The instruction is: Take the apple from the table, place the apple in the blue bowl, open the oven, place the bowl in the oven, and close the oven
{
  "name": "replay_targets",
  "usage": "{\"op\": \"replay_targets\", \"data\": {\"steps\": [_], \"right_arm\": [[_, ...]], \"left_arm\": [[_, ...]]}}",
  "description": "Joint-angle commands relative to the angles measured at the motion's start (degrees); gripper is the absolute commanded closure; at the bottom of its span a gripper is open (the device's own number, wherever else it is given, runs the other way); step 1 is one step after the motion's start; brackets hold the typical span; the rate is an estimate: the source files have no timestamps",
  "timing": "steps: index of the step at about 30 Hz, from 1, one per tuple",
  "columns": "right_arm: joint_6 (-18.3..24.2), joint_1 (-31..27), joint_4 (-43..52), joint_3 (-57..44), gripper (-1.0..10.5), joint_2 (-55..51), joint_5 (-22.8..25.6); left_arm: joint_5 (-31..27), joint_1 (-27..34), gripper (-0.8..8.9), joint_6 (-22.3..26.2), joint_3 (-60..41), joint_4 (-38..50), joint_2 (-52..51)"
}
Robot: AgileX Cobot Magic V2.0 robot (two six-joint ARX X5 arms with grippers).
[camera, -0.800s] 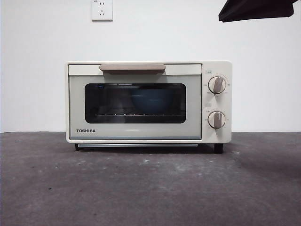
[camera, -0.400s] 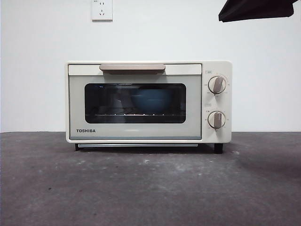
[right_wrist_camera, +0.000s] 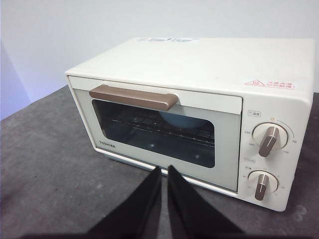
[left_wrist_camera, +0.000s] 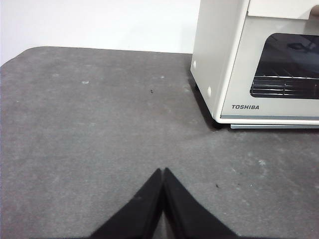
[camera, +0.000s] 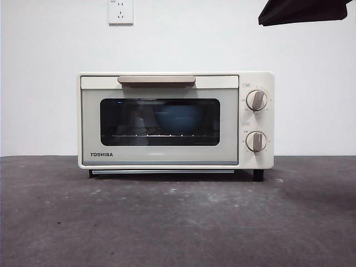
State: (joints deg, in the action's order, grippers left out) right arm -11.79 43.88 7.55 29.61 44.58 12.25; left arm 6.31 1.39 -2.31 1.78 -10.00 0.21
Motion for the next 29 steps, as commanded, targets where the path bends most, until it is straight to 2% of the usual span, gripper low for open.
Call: {"op": "replay_targets", "data": {"steps": [1,6,10,15,20,24,29], "right_arm": [[0.5,0.57,0.57,0.31,9.4,0.2,0.22],[0.81,0.44,0.55,0.31,9.4,-0.22,0.28],[1.86,-3.19,-0.26,0.28,9.4,-3.54,-0.04],[2.64,-12.15,-5.2,0.22,9.4,-7.23,-6.97],[6.78,-22.84,-7.34,-2.25,9.4,-14.03,-13.03],[7.96,-29.29,-6.21,-6.99,9.4,-20.96,-13.9],[8.33,-34.69,-3.13,-14.49,9.4,-28.44,-13.81]], "left_arm": [[0.04,0.15,8.06,-0.11,-1.4,-0.11,-0.04],[0.04,0.15,8.06,-0.11,-1.4,-0.11,-0.04],[0.04,0.15,8.06,-0.11,-1.4,-0.11,-0.04],[0.04,0.15,8.06,-0.11,-1.4,-0.11,-0.04],[0.04,0.15,8.06,-0.11,-1.4,-0.11,-0.04],[0.04,0.15,8.06,-0.11,-1.4,-0.11,-0.04],[0.04,0.15,8.06,-0.11,-1.4,-0.11,-0.04]]}}
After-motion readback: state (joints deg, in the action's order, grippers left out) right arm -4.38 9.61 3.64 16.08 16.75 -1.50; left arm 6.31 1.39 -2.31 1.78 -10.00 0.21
